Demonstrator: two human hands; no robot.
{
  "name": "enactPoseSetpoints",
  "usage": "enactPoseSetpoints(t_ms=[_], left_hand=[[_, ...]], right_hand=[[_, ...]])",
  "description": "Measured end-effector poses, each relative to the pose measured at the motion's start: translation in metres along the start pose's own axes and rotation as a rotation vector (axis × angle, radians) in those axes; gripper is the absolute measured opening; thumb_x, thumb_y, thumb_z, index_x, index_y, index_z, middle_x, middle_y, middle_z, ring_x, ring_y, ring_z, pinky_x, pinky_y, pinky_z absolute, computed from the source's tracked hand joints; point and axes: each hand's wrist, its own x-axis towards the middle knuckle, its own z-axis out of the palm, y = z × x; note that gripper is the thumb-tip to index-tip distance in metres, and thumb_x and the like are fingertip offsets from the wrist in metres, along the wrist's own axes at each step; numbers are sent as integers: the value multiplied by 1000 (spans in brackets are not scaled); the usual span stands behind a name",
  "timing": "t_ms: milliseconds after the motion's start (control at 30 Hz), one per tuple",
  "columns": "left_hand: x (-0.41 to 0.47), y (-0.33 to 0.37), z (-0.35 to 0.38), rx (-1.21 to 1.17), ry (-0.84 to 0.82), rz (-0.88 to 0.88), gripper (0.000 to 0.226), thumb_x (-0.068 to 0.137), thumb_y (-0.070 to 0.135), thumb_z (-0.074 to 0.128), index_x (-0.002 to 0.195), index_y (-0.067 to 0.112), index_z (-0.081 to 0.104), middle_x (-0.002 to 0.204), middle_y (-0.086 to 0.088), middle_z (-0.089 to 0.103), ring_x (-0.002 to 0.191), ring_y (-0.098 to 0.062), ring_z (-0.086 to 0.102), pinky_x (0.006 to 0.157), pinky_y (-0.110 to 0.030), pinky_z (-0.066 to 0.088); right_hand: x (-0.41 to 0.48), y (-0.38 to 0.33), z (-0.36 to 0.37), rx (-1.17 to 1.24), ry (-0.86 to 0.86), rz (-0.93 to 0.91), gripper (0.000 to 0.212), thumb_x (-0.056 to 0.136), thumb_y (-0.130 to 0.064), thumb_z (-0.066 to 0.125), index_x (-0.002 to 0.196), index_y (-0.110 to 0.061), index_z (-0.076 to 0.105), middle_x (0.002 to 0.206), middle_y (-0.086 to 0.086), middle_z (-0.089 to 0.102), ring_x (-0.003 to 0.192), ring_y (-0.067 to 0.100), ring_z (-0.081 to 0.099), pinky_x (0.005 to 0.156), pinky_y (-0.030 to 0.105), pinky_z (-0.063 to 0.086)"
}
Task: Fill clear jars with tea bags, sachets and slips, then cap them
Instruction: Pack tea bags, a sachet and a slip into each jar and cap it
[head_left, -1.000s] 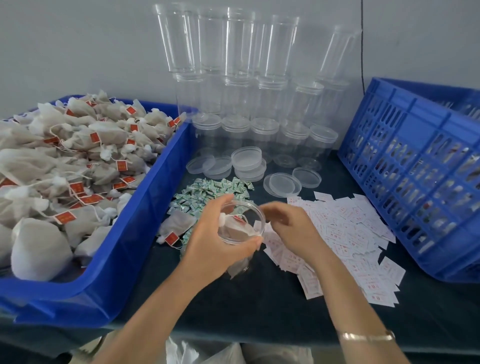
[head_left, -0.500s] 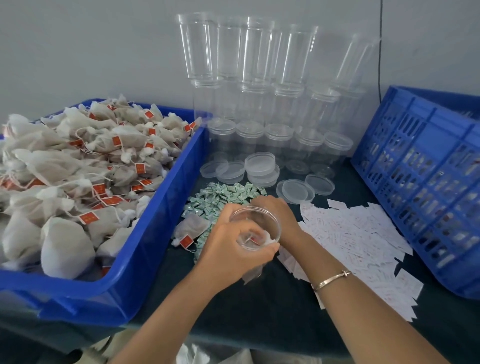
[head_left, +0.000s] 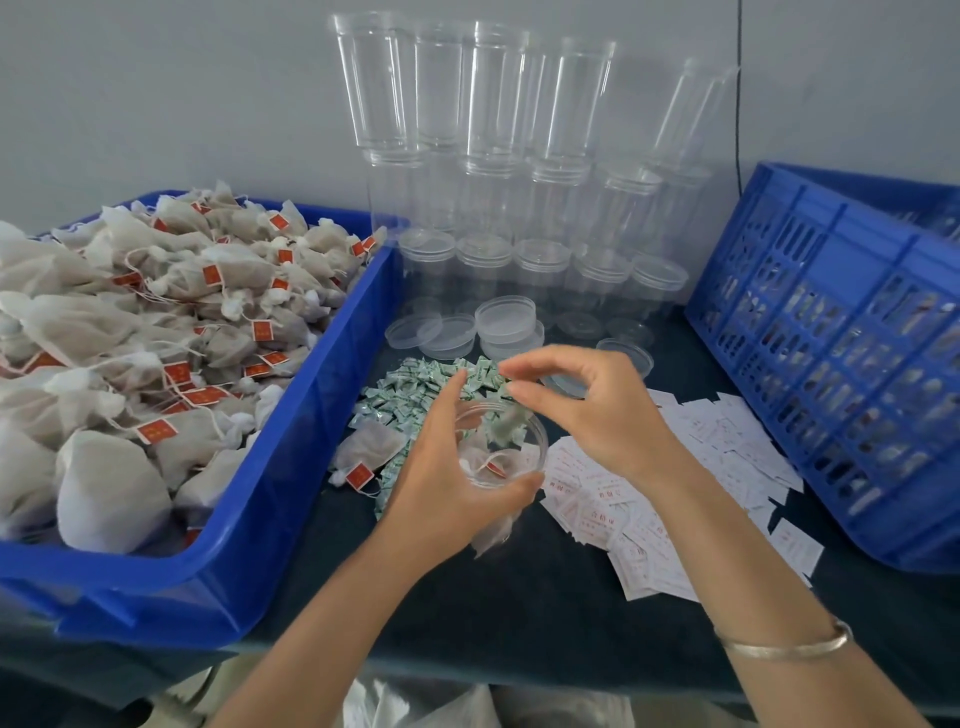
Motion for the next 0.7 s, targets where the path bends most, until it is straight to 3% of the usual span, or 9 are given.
enactPoseSetpoints(t_ms=[200, 267, 333, 400, 467, 500, 567, 633, 700], left_hand=[[1, -4, -1, 27, -13, 27, 107, 68, 39, 84, 150, 35, 16, 136, 26, 36, 124, 13, 36, 90, 1, 30], [2, -5, -1, 32, -16, 42, 101, 68, 39, 84, 147, 37, 21, 128, 36, 36, 121, 16, 37, 88, 2, 33], [3, -5, -1, 36, -11, 47, 97, 67, 39, 84, 143, 43, 23, 123, 40, 34, 120, 18, 37, 88, -2, 35], [3, -3, -2, 42, -10, 51, 95, 66, 39, 85, 138, 49, 23, 121, 42, 32, 117, 20, 36, 88, -2, 34], [2, 1, -2, 38, -65, 53, 92, 64, 45, 83, 135, 52, 25, 123, 37, 36, 116, 19, 38, 88, -1, 35], [0, 3, -1, 28, -107, 54, 90, 61, 50, 80, 134, 53, 27, 125, 34, 40, 117, 17, 40, 89, -1, 36], [-6, 6, 4, -1, -169, 65, 91, 58, 55, 76, 137, 49, 31, 128, 28, 45, 121, 12, 43, 93, -3, 37], [-10, 9, 9, -21, -185, 79, 91, 58, 54, 75, 138, 47, 33, 130, 24, 45, 123, 8, 44, 100, -12, 38], [-12, 12, 11, -28, -177, 91, 90, 59, 50, 76, 139, 45, 34, 131, 21, 46, 124, 5, 44, 103, -20, 40]], right_hand=[[-31, 39, -4, -236, 73, 236, 20, 96, -20, 67, 114, -24, 73, 111, -19, 70, 104, -6, 62, 100, 24, 48], [-50, 54, 2, -433, -52, 335, 41, 96, -34, 66, 135, -24, 61, 138, -10, 59, 125, 2, 52, 113, 26, 35], [-73, 68, 12, -671, -145, 391, 71, 95, -58, 53, 154, -23, 34, 163, -4, 29, 149, 11, 25, 122, 30, 11], [-96, 79, 22, -839, -137, 403, 90, 89, -77, 27, 160, -22, 15, 168, -3, 8, 154, 12, 4, 121, 30, -8], [-114, 84, 28, -881, -113, 388, 101, 80, -80, 3, 160, -20, 15, 168, -4, 10, 154, 10, 4, 119, 31, -11], [-120, 84, 30, -867, -95, 377, 99, 82, -78, 5, 159, -18, 23, 167, -4, 17, 154, 10, 11, 120, 32, -7], [-124, 80, 32, -865, -21, 320, 73, 93, -63, 41, 143, -11, 54, 153, 2, 47, 144, 14, 40, 121, 36, 12], [-123, 81, 34, -884, 120, 181, 41, 79, -36, 81, 108, -6, 77, 116, 8, 74, 111, 20, 70, 109, 47, 36], [-119, 77, 37, -866, 174, 107, 26, 68, -18, 92, 89, -8, 80, 93, 7, 78, 90, 20, 76, 99, 54, 45]])
